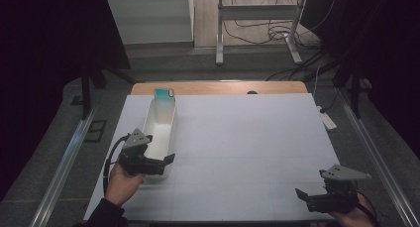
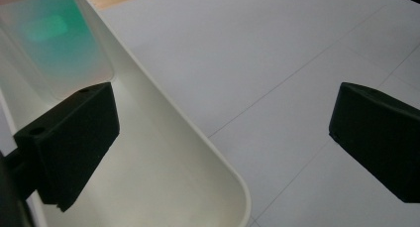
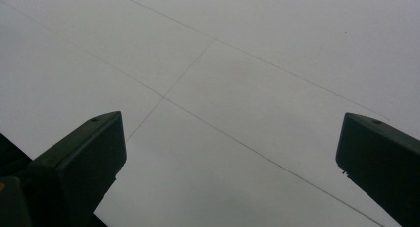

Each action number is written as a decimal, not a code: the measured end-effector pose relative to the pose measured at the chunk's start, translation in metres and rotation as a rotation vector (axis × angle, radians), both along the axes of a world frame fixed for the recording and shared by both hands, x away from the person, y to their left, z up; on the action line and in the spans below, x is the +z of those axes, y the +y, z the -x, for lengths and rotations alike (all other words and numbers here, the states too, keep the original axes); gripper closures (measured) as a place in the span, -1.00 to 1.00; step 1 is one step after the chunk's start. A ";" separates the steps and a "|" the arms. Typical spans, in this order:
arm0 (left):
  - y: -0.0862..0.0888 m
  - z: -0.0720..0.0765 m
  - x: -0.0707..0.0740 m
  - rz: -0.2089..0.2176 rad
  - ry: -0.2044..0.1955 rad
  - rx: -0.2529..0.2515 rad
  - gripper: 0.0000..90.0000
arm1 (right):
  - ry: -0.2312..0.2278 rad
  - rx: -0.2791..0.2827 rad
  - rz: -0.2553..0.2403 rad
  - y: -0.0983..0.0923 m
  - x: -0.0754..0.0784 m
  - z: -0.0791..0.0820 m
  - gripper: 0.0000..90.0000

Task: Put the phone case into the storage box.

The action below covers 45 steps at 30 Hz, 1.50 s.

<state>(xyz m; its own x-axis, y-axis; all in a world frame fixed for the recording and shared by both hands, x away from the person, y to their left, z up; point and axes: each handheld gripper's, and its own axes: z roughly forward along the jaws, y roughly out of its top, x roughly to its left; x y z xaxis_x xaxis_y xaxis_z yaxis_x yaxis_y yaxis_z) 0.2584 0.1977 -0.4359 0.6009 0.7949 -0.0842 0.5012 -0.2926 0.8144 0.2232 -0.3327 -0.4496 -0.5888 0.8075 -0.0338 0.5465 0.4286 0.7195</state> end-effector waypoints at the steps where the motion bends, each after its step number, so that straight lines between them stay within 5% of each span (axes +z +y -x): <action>1: 0.001 0.001 0.000 0.005 0.000 0.002 -1.00 | 0.000 0.000 0.000 0.000 0.000 0.000 -1.00; 45: 0.024 0.045 -0.014 0.000 0.009 0.081 -1.00 | 0.002 0.002 0.007 0.001 0.000 0.000 -1.00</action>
